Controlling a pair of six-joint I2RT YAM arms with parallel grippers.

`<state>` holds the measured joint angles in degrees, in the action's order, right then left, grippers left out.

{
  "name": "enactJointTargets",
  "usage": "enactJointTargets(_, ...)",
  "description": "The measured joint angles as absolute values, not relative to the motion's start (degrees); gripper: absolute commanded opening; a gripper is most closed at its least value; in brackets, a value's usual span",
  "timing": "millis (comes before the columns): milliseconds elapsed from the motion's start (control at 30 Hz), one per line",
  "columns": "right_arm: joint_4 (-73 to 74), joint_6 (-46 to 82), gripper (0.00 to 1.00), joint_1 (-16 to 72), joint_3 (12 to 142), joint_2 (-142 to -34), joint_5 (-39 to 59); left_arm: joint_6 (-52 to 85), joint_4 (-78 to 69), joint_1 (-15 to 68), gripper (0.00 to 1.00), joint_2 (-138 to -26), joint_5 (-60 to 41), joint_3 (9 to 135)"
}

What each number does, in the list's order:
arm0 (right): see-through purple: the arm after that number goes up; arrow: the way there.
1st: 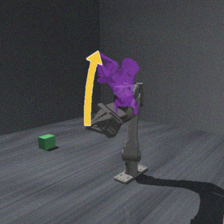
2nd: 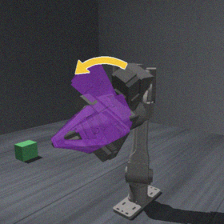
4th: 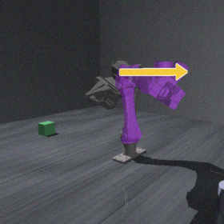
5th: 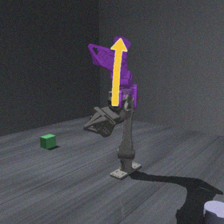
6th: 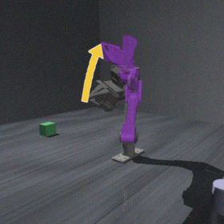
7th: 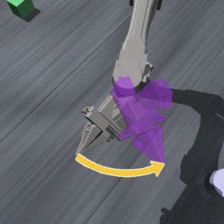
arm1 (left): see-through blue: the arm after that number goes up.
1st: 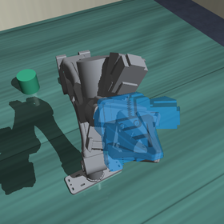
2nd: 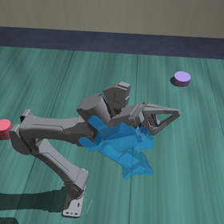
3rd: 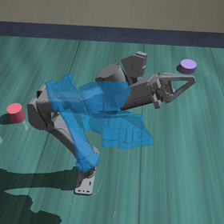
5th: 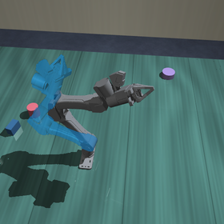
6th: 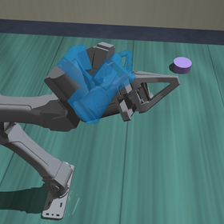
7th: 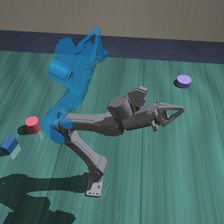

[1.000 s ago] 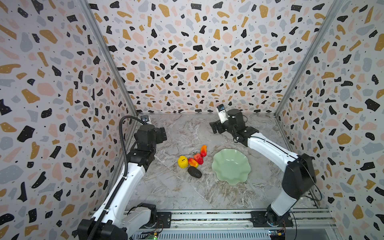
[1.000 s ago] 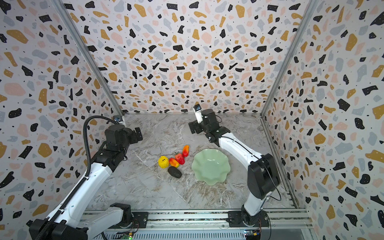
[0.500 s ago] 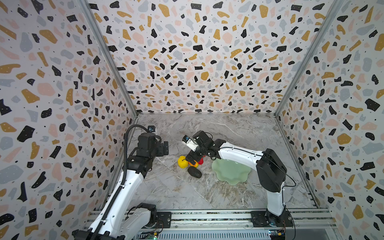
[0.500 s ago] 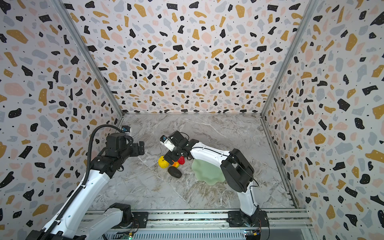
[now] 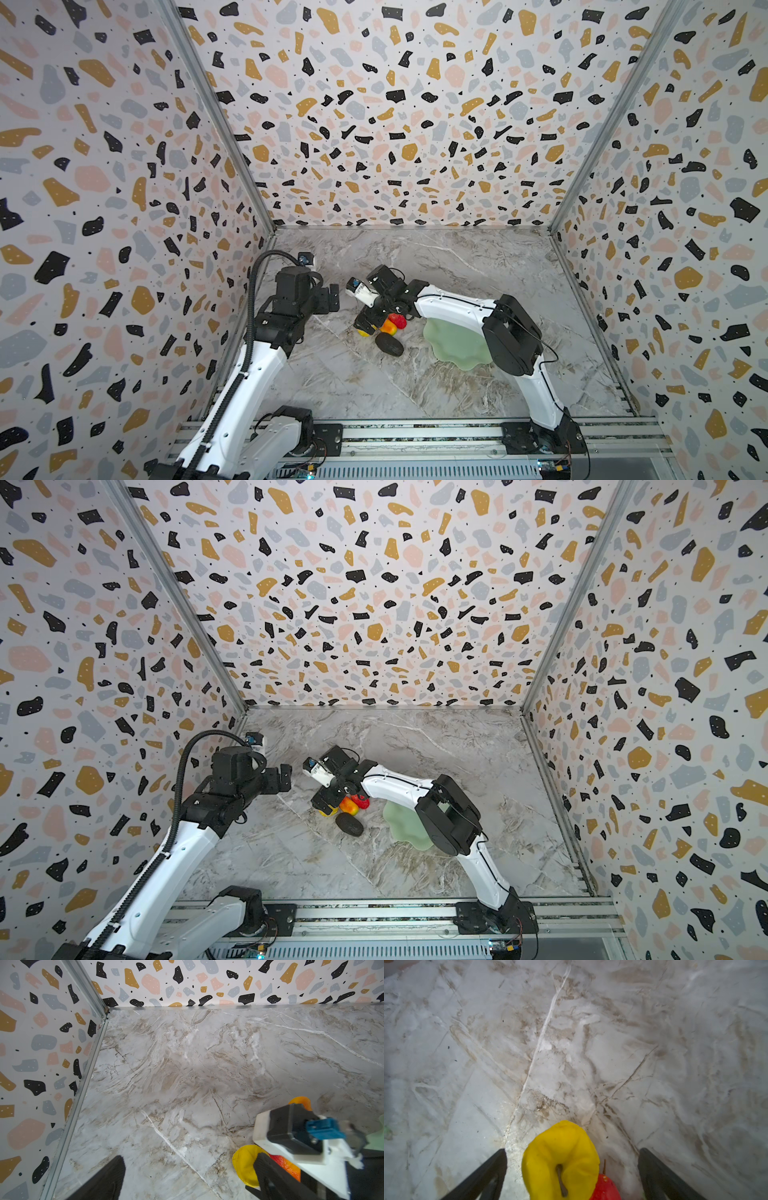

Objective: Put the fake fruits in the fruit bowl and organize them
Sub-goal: 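Reach the right gripper over the fruit cluster and grasp the yellow lemon, then lift the lemon with the right gripper and release it into the green bowl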

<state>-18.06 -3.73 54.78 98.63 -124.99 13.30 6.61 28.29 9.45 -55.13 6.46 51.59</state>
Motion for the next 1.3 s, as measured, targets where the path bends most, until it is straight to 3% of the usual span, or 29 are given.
enactJointTargets(167, -18.6, -2.6, 0.86, 55.1, 98.6, -126.5, 13.6, 6.6, 28.4, 9.5, 1.0, -55.1, 5.6, 51.6)
enactJointTargets(233, -18.5, -2.2, 0.74, 55.2, 98.6, -126.6, 13.6, 6.6, 28.4, 9.5, 0.99, -55.1, 5.1, 51.6)
enactJointTargets(333, -18.3, -1.3, 0.48, 55.2, 98.6, -126.6, 13.7, 6.6, 28.5, 9.5, 1.0, -54.8, 4.9, 51.6)
enactJointTargets(467, -18.2, -0.3, 0.36, 55.2, 98.6, -126.6, 13.6, 6.6, 28.7, 9.5, 1.0, -54.0, 4.7, 51.6)
enactJointTargets(667, -17.5, -0.3, 0.31, 54.9, 95.7, -122.7, 12.8, 6.6, 28.8, 9.5, 1.0, -53.7, 3.9, 51.6)
enactJointTargets(1033, -14.6, 0.3, 0.26, 45.6, 77.1, -88.7, 9.0, 6.7, 28.6, 9.5, 0.99, -54.1, 2.5, 51.6)
enactJointTargets(1300, -15.4, 2.9, 0.25, 37.5, 61.6, -80.1, 4.5, 6.7, 28.3, 9.5, 1.0, -55.6, 1.1, 51.5)
